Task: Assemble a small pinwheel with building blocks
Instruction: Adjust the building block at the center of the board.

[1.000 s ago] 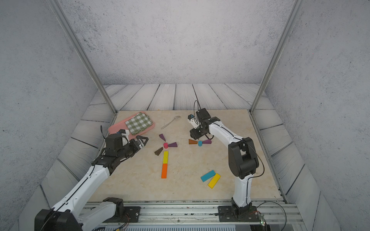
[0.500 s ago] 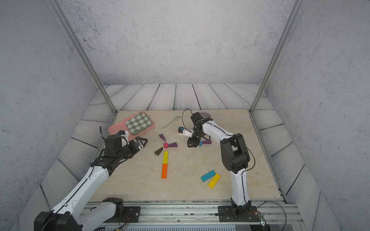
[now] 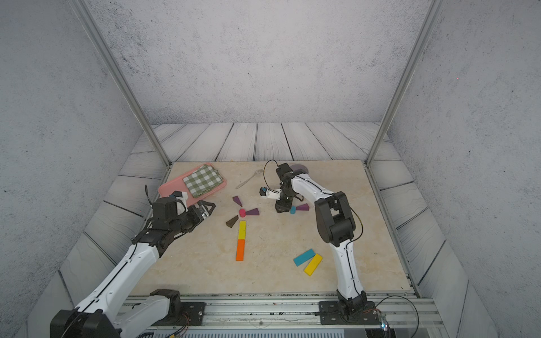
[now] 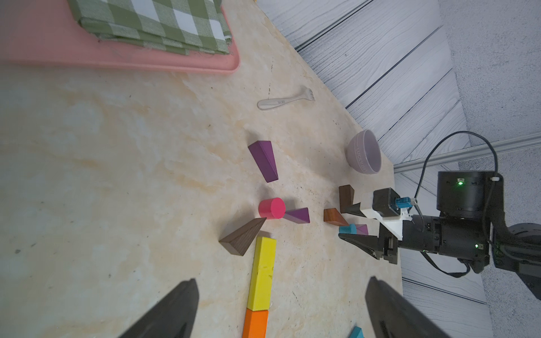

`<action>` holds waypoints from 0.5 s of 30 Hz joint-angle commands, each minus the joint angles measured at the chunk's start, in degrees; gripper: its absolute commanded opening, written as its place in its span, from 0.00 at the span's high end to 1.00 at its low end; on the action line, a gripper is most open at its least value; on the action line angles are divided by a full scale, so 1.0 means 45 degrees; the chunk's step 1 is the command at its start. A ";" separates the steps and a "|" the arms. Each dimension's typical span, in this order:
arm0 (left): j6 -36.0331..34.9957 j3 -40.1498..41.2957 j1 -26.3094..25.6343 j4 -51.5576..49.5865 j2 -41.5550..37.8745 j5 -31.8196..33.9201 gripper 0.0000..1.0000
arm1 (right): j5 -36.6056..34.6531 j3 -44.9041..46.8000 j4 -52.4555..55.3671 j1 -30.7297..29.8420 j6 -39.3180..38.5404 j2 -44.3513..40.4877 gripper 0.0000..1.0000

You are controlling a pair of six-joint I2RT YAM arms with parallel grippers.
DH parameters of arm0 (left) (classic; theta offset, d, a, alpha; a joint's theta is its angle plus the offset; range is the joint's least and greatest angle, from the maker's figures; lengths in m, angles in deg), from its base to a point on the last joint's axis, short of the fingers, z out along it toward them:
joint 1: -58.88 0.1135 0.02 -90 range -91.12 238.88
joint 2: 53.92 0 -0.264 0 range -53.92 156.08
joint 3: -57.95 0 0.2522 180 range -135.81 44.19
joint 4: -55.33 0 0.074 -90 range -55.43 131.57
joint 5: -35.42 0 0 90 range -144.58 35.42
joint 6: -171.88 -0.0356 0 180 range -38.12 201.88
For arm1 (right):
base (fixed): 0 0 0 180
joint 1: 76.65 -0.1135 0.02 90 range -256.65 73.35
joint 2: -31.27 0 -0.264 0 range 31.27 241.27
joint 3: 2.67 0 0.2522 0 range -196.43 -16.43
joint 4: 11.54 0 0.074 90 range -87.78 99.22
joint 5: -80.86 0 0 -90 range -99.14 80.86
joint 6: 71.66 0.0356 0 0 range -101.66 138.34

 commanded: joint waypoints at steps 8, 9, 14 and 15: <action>-0.0287 0.0123 0.0349 0.0053 0.0046 -0.0197 0.04 | -0.0115 -0.0750 0.0984 0.0046 -0.1239 0.1199 0.54; -0.0299 0.0123 0.0360 0.0027 0.0051 -0.0190 0.04 | -0.0151 -0.0721 0.0986 0.0054 -0.1314 0.1221 0.55; -0.0287 0.0129 0.0446 0.0032 0.0078 -0.0223 0.04 | -0.0075 -0.0697 0.1142 0.0034 -0.1435 0.1185 0.58; -0.0287 0.0126 0.0460 0.0040 0.0073 -0.0239 0.04 | -0.0003 -0.0697 0.1163 0.0040 -0.1416 0.1153 0.60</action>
